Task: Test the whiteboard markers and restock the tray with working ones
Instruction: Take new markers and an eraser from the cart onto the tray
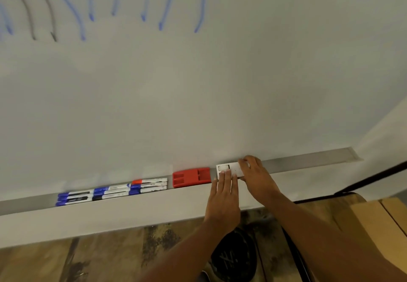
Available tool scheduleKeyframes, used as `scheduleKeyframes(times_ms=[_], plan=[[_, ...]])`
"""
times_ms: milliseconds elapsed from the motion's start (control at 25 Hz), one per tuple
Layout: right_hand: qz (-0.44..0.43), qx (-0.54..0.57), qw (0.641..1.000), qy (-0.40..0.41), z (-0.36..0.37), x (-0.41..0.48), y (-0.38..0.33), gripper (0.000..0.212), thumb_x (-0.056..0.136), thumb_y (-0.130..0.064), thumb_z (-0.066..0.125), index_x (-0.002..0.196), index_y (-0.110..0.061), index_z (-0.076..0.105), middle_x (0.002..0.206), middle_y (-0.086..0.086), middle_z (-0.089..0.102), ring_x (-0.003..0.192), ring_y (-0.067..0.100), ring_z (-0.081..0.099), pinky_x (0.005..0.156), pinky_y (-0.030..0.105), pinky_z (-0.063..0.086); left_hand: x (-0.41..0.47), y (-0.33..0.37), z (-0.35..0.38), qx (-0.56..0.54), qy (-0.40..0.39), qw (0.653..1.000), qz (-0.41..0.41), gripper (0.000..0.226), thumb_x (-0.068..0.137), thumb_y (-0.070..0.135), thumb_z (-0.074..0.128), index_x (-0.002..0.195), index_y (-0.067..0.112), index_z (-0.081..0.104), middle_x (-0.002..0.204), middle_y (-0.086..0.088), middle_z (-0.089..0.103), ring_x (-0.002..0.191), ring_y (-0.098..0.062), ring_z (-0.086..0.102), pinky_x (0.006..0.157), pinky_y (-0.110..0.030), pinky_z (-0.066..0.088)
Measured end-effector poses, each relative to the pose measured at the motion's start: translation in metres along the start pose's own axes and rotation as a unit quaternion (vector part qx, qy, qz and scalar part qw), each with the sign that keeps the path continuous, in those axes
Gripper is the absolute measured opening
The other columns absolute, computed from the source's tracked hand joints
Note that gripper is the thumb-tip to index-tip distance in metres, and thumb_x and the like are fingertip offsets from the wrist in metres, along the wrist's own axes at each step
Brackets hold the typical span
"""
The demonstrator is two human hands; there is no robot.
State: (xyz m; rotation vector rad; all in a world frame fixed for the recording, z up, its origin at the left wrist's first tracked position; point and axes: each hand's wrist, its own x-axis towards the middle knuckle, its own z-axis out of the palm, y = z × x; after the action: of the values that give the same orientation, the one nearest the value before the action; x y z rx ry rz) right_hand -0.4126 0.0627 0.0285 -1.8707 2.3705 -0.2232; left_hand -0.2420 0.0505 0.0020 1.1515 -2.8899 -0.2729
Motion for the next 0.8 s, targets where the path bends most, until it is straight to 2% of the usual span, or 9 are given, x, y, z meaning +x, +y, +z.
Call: scheduleKeyframes(times_ms=[80,200,480,680,800], plan=[[0.005,-0.001,1.0,-0.008,0.006,0.006,-0.007,0.059,0.091,-0.01,0.067,0.144,-0.014,0.043,0.148,0.012,0.034,0.139,0.029,0.034,0.102,0.038,0.052,0.002,-0.009,-0.001,0.001,0.001,1.0,-0.002,0.09,0.101,0.02,0.046,0.162,0.007,-0.019,0.17,-0.017,-0.027,0.156,-0.035,-0.029,0.122,-0.052,-0.021],[0.041,0.002,0.999,-0.011,0.016,0.01,-0.016,0.06,0.09,-0.013,0.07,0.144,-0.017,0.044,0.148,0.013,0.03,0.14,0.03,0.032,0.101,0.037,0.053,0.004,-0.02,0.0,0.012,-0.022,1.0,-0.001,0.086,0.104,0.022,0.044,0.164,0.006,-0.015,0.171,-0.018,-0.027,0.158,-0.037,-0.025,0.125,-0.054,-0.018],[0.062,-0.032,0.997,-0.037,0.03,0.018,-0.019,0.059,0.095,-0.022,0.065,0.148,-0.016,0.04,0.15,0.012,0.039,0.14,0.029,0.037,0.107,0.042,0.047,0.01,-0.041,0.007,0.035,-0.045,0.998,0.035,0.089,0.102,0.031,0.047,0.165,0.003,-0.01,0.173,-0.023,-0.02,0.16,-0.04,-0.02,0.123,-0.057,-0.02],[0.083,-0.044,0.994,-0.055,0.038,0.011,-0.026,0.069,0.097,-0.038,0.06,0.154,-0.019,0.028,0.16,0.009,0.029,0.146,0.027,0.03,0.113,0.042,0.04,0.008,-0.053,0.018,0.056,-0.022,0.996,0.063,0.087,0.102,0.032,0.046,0.166,0.002,-0.006,0.174,-0.023,-0.013,0.162,-0.039,-0.016,0.118,-0.059,-0.026],[0.083,-0.055,0.992,-0.079,0.04,0.001,-0.031,0.082,0.097,-0.048,0.057,0.158,-0.019,0.01,0.167,0.007,0.011,0.153,0.029,0.013,0.118,0.046,0.029,0.008,-0.059,0.019,0.065,-0.015,0.995,0.078,0.088,0.102,0.034,0.047,0.166,0.003,-0.004,0.175,-0.022,-0.011,0.162,-0.037,-0.014,0.117,-0.058,-0.028]])
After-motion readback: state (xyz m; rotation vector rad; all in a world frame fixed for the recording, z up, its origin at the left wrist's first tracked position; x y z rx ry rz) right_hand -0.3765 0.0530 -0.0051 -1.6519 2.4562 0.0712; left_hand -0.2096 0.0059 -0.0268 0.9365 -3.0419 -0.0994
